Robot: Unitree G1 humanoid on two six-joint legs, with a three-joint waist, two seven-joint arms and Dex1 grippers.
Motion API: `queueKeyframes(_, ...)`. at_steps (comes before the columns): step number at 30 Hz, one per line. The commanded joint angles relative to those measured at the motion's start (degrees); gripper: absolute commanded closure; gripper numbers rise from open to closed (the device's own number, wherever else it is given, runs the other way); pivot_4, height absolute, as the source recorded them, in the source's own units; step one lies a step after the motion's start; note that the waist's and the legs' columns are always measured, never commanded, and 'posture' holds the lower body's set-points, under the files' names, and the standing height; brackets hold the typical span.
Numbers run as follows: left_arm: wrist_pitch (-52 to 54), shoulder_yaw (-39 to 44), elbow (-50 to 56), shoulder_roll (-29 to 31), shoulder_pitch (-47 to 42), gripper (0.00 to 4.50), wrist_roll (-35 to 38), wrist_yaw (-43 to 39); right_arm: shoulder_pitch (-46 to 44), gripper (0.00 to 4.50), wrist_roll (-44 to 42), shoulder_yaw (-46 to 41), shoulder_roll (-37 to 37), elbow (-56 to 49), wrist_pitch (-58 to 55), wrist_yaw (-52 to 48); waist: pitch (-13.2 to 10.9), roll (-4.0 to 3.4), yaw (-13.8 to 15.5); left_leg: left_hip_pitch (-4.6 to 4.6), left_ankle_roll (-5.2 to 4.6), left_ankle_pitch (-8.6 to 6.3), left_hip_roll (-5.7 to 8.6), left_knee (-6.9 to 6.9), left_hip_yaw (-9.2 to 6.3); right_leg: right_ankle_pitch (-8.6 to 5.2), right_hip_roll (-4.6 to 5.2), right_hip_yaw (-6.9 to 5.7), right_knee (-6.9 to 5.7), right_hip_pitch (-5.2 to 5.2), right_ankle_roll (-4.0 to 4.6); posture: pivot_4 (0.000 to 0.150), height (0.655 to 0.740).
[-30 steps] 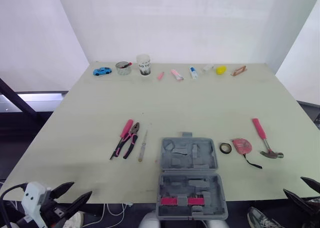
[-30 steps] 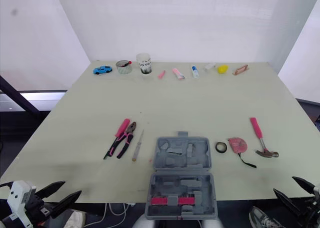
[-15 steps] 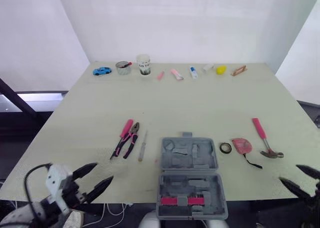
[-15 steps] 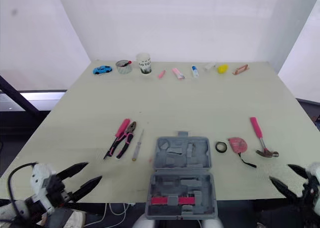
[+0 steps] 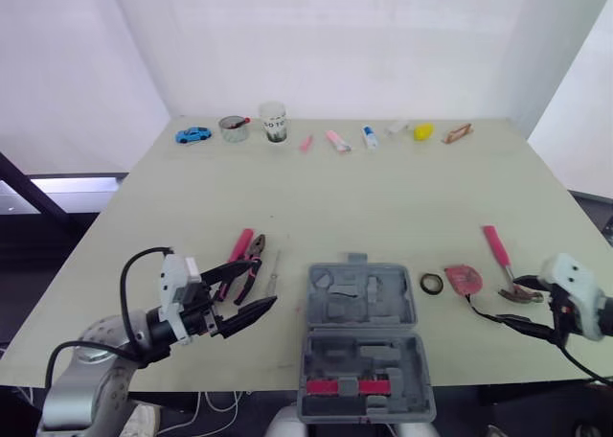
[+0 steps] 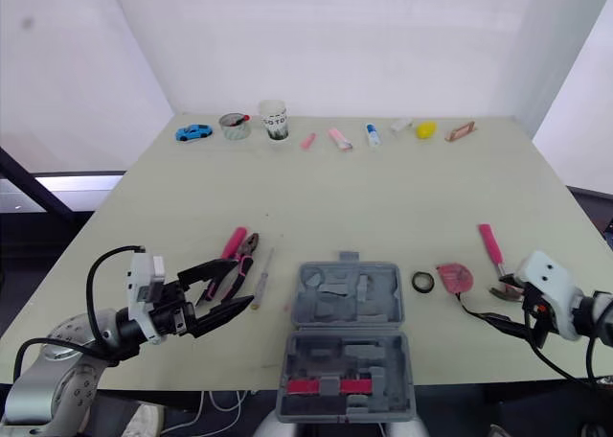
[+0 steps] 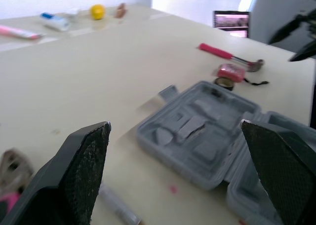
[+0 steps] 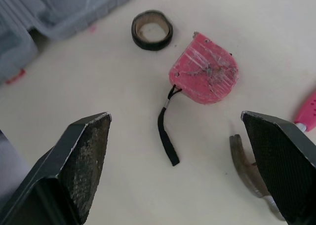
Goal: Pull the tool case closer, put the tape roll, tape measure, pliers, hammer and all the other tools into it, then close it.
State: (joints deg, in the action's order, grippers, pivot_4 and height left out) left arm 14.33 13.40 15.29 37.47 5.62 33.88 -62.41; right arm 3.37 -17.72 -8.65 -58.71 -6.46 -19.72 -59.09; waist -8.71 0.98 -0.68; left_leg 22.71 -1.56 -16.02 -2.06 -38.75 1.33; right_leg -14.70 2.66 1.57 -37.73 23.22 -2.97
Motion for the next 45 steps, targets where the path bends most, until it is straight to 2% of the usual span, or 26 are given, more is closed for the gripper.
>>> queueKeyframes(1,-0.69,-2.70,1.98,2.09,-2.59,0.00,-0.13,-3.58,-7.10,0.06,4.62,7.18,-0.82,0.06,0.43,-2.72,-0.03,-0.01,-0.12,-0.04,0.01,0.00,0.00,-0.02,0.01,0.00,-0.04,0.01,-0.05,0.00,0.01,0.150,0.7400)
queueKeyframes(9,0.29,-6.58,1.44,3.22,-8.08,0.00,0.32,-6.53,-22.18,0.06,13.99,22.61,1.06,1.25,-0.62,-9.37,-0.08,-0.08,0.02,0.07,0.02,0.01,-0.03,-0.04,-0.03,0.01,-0.12,0.01,-0.11,0.10,0.02,0.150,0.7400)
queueKeyframes(16,0.29,-8.42,1.52,1.91,-9.94,0.00,0.85,-6.82,-34.91,0.06,27.84,35.36,6.39,7.25,2.15,-10.99,-0.09,-0.09,-0.05,0.12,0.02,0.01,-0.02,-0.05,0.00,0.01,-0.10,0.02,-0.15,0.19,0.02,0.150,0.7400)
queueKeyframes(22,0.01,-8.50,0.91,1.61,-10.86,0.00,1.00,-6.88,-38.96,0.06,33.11,40.12,8.21,7.10,0.16,-15.10,-0.10,-0.10,0.07,0.17,0.03,0.02,-0.01,-0.05,-0.01,0.01,-0.10,0.01,-0.15,0.21,0.02,0.150,0.7400)
queueKeyframes(30,-0.65,-8.52,0.74,1.79,-11.06,0.00,0.64,-7.32,-38.92,0.06,35.82,41.54,9.32,5.20,-3.10,-18.01,-0.10,-0.11,-0.01,0.17,0.03,0.02,-0.01,-0.05,-0.02,0.02,-0.09,0.00,-0.18,0.21,0.03,0.150,0.7400)
queueKeyframes(33,-1.24,-9.15,0.76,2.31,-10.44,0.00,-0.36,-7.99,-40.08,0.72,36.85,42.01,11.46,6.29,-3.99,-17.97,-0.10,-0.11,-0.14,0.15,0.03,0.02,0.00,-0.06,-0.01,0.02,-0.10,0.00,-0.21,0.21,0.03,0.150,0.7400)
queueKeyframes(38,-1.64,-8.95,0.36,2.10,-10.41,0.00,-0.57,-8.29,-42.73,3.18,38.62,42.98,14.94,10.08,-5.20,-18.32,-0.11,-0.12,-0.09,0.15,0.03,0.02,0.00,-0.09,-0.01,0.02,-0.11,0.00,-0.23,0.21,0.03,0.150,0.7400)
queueKeyframes(40,-1.82,-9.04,0.14,2.09,-10.59,0.00,-0.70,-8.38,-43.40,4.33,39.37,43.36,15.91,11.50,-5.18,-17.90,-0.11,-0.12,-0.01,0.15,0.03,0.02,0.00,-0.10,-0.01,0.02,-0.11,0.00,-0.22,0.21,0.03,0.150,0.7400)
queueKeyframes(41,-1.91,-9.11,0.09,2.08,-10.67,0.00,-0.75,-8.44,-43.71,4.47,39.79,43.51,16.30,12.18,-5.30,-17.77,-0.11,-0.12,0.08,0.15,0.03,0.02,0.01,-0.10,-0.02,0.02,-0.11,-0.01,-0.22,0.21,0.03,0.150,0.7400)
queueKeyframes(45,-1.78,-9.24,0.56,1.82,-10.72,0.00,-0.70,-8.10,-44.55,4.47,41.34,43.52,16.42,13.61,-5.26,-17.82,-0.11,-0.12,0.03,0.17,0.04,0.02,0.01,-0.10,-0.01,0.02,-0.10,-0.02,-0.21,0.21,0.03,0.150,0.7400)
